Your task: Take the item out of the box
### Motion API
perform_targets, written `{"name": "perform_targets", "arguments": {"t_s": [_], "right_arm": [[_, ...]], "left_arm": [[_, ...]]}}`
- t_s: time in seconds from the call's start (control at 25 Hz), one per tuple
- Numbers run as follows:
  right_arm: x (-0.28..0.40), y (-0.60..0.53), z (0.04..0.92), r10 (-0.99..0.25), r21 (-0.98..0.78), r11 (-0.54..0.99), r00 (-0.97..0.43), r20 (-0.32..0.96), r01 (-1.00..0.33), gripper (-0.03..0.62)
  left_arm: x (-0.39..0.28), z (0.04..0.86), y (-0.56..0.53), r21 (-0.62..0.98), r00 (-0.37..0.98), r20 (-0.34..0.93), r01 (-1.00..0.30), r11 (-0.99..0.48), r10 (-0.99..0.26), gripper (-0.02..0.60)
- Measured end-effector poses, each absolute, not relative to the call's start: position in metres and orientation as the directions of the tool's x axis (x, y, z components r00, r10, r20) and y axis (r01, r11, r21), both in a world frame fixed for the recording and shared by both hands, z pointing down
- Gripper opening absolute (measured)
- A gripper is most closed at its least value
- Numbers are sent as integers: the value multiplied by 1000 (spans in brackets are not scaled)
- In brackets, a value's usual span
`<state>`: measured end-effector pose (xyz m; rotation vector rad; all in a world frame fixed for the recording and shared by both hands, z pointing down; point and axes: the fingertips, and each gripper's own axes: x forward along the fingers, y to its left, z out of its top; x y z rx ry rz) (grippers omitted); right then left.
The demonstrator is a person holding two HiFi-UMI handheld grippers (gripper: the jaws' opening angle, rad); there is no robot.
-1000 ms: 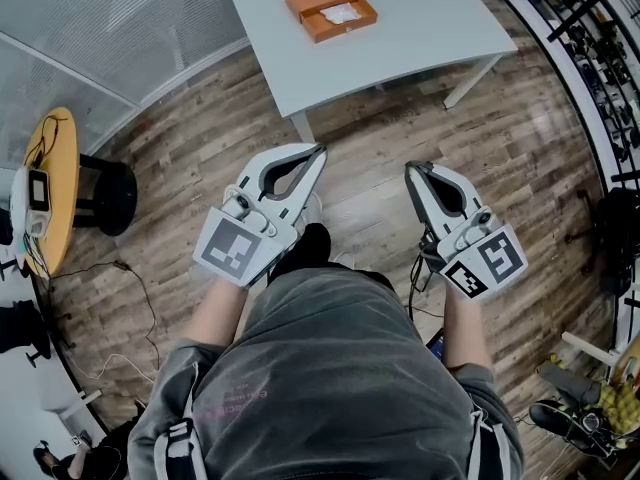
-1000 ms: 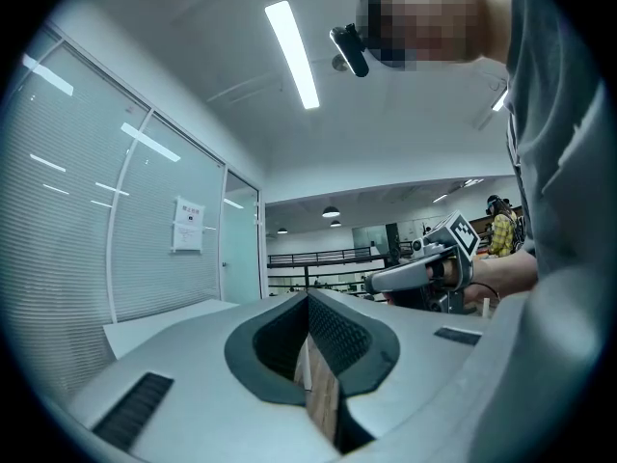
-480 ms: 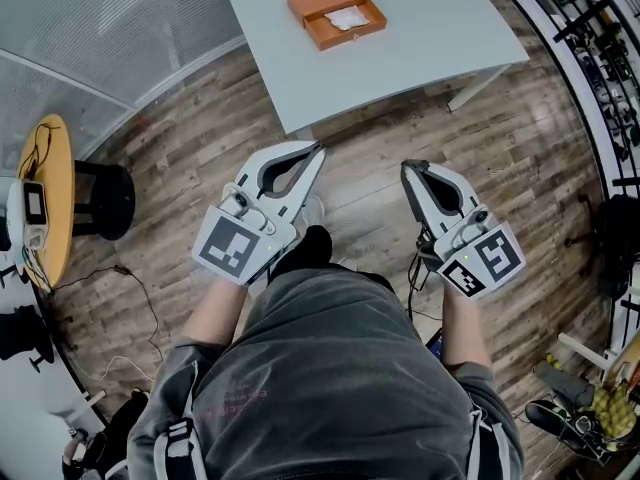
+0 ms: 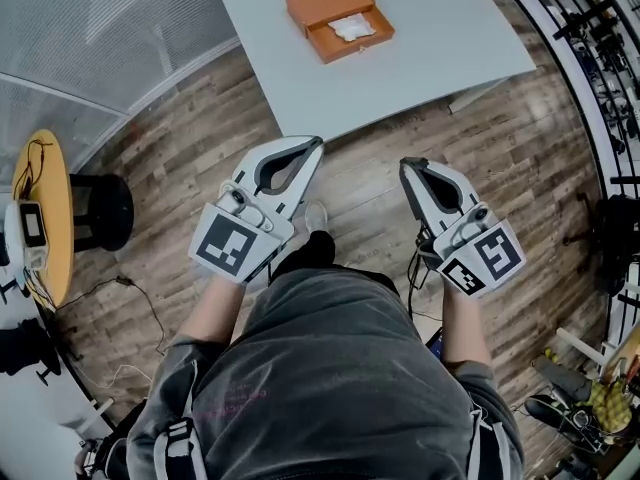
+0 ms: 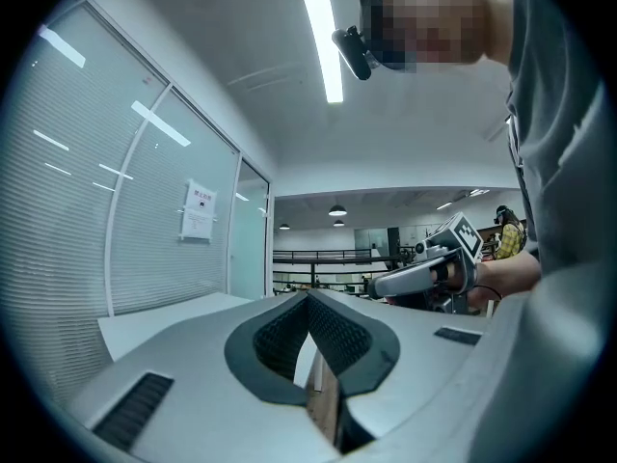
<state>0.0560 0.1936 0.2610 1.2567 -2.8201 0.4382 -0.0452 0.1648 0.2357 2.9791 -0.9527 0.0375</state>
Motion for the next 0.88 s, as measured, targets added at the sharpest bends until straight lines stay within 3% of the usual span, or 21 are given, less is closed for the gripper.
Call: {"name": "perform_targets", "arguments": {"t_s": [0.88], "right_arm": [[-11,64,263,-760,-232,590,-629,167,-774,5]], "left_arm": [[-111,245,29,34,842,35,-539,-841,-538,12]]}}
